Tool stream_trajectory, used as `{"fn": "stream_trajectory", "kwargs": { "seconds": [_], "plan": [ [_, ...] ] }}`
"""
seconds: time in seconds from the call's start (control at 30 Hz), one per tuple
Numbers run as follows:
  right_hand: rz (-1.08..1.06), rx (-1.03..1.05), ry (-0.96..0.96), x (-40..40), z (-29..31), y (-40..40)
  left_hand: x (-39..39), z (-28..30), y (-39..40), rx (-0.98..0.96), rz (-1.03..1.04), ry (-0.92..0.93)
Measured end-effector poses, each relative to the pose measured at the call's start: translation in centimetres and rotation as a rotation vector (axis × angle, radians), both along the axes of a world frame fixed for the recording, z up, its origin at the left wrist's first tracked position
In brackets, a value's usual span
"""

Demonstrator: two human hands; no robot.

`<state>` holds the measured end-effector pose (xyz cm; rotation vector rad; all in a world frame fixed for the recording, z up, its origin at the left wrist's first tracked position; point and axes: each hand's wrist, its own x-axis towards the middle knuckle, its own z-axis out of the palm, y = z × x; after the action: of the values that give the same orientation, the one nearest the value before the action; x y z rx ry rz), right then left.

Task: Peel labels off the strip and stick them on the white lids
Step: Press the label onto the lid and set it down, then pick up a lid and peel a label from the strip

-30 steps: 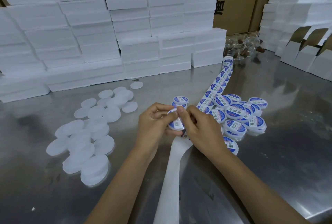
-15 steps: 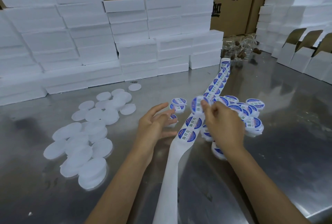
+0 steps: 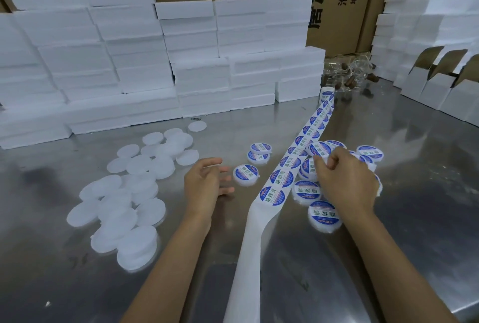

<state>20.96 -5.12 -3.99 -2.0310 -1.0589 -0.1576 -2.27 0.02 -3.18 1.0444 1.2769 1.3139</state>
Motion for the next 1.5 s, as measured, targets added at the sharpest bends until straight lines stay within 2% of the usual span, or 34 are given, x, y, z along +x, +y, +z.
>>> {"fn": "stream_trajectory", "kwargs": {
  "seconds": [0.17,0.3,0.4,0.57,0.8,0.87,0.93,1.0,1.07,1.13,1.17,1.3,1.5],
  "plan": [
    [0.301,0.034,-0.172,-4.4,0.9,0.5,-1.1,-0.3,1.0,0.036,0.205,-0.04],
    [0.624,-0.082,-0.268,-8.7,2.1,3.6,-2.5,-0.6,2.2,0.077,0.377,-0.024],
    [0.811,-0.165,-0.251,-12.1,2.7,7.6,-3.1,-0.7,3.0,0.059,0.452,-0.041],
    [0.925,-0.363,-0.238,-16.6,2.3,13.6,-3.0,-0.7,3.2,0.142,0.493,0.006],
    [0.943,-0.305,-0.217,-17.2,1.2,14.1,-2.8,-0.5,3.0,0.15,0.461,0.052],
    [0.94,-0.226,-0.075,-16.3,1.5,13.5,-2.7,-0.4,2.7,0.167,0.43,0.052],
    [0.926,-0.129,0.216,-15.3,2.3,12.3,-2.7,-0.2,2.5,0.179,0.378,0.061],
    [0.913,-0.106,0.455,-14.3,3.2,11.0,-2.4,0.1,2.1,0.168,0.253,0.031],
    [0.945,-0.128,0.663,-13.3,3.9,9.4,-1.9,0.7,1.6,0.127,0.07,-0.088],
    [0.979,-0.147,0.806,-12.3,4.4,7.7,-1.3,1.0,1.1,0.123,-0.072,-0.154],
    [0.972,-0.151,0.82,-11.6,4.6,6.9,-1.0,1.2,0.7,0.152,-0.105,-0.119],
    [0.876,-0.092,0.646,-8.6,4.8,4.3,0.0,1.3,-0.5,0.228,-0.137,-0.02],
    [0.672,-0.121,0.056,-4.2,1.6,0.2,1.0,1.0,-1.6,0.173,-0.236,0.057]
  ]
}}
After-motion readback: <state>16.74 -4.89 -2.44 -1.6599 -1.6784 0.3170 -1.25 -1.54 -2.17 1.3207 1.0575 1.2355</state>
